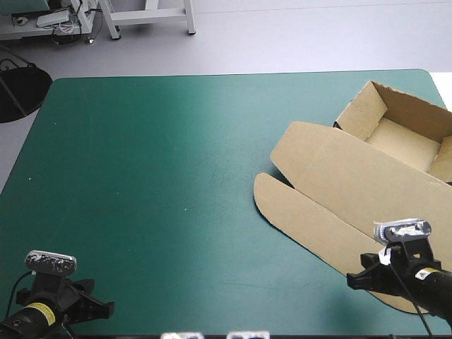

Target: Fold the box

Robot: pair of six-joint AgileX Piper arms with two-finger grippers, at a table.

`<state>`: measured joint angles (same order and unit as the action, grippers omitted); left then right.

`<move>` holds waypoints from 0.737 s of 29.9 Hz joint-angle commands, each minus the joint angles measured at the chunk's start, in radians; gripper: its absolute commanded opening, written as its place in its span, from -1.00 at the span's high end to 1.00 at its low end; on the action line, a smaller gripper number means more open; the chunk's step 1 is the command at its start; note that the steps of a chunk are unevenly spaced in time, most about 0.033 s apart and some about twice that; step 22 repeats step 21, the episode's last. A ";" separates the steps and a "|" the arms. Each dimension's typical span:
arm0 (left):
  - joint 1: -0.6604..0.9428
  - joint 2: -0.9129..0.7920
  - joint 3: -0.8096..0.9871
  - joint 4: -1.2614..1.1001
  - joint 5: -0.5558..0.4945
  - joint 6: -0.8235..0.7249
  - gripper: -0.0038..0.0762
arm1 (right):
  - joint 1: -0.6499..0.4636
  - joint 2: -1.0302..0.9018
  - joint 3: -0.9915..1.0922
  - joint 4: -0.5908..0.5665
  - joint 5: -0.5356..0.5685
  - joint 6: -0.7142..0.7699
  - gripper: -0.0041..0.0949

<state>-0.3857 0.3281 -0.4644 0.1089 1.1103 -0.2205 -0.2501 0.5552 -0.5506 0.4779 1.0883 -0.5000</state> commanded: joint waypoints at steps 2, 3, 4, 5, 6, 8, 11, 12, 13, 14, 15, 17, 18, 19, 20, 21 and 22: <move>-0.001 0.015 -0.027 0.002 -0.065 0.055 0.93 | 0.002 -0.043 0.020 0.040 -0.079 -0.037 0.94; -0.001 0.015 -0.027 -0.004 -0.070 0.079 0.93 | 0.002 -0.049 0.020 0.042 -0.092 -0.039 0.94; -0.001 0.015 -0.027 -0.005 -0.070 0.089 0.93 | 0.002 -0.054 0.020 0.042 -0.097 -0.039 0.94; -0.001 0.015 -0.027 -0.005 -0.070 0.088 0.93 | 0.002 -0.053 0.020 0.042 -0.097 -0.039 0.94; -0.001 0.015 -0.027 -0.005 -0.070 0.088 0.93 | 0.002 -0.053 0.020 0.040 -0.097 -0.042 0.94; -0.001 0.015 -0.027 -0.005 -0.070 0.088 0.93 | 0.002 -0.053 0.020 0.030 -0.097 -0.046 0.94; -0.001 0.015 -0.027 -0.021 -0.063 0.077 0.93 | 0.002 -0.053 0.020 0.016 -0.091 -0.042 0.94; -0.001 0.015 -0.027 -0.024 -0.061 0.076 0.93 | 0.002 -0.053 0.020 0.021 -0.088 -0.041 0.94; -0.001 0.015 -0.027 -0.026 -0.061 0.076 0.93 | 0.002 -0.053 0.020 0.024 -0.088 -0.041 0.94; -0.001 0.015 -0.027 -0.029 -0.061 0.076 0.93 | 0.002 -0.053 0.020 0.024 -0.090 -0.041 0.94; -0.001 0.015 -0.027 -0.029 -0.061 0.076 0.93 | 0.002 -0.053 0.020 0.024 -0.090 -0.041 0.94; -0.001 0.015 -0.027 -0.034 -0.061 0.076 0.93 | 0.002 -0.053 0.020 0.024 -0.090 -0.041 0.94; -0.001 0.015 -0.027 -0.037 -0.061 0.076 0.93 | 0.002 -0.053 0.020 0.024 -0.090 -0.041 0.94; -0.001 0.015 -0.027 -0.039 -0.061 0.076 0.93 | 0.002 -0.053 0.020 0.024 -0.090 -0.041 0.94; -0.001 0.015 -0.027 -0.039 -0.061 0.076 0.93 | 0.002 -0.053 0.020 0.024 -0.090 -0.041 0.94; -0.001 0.015 -0.027 -0.039 -0.061 0.076 0.93 | 0.002 -0.053 0.020 0.024 -0.090 -0.041 0.94; -0.001 0.015 -0.027 -0.039 -0.061 0.076 0.93 | 0.002 -0.053 0.020 0.024 -0.090 -0.041 0.94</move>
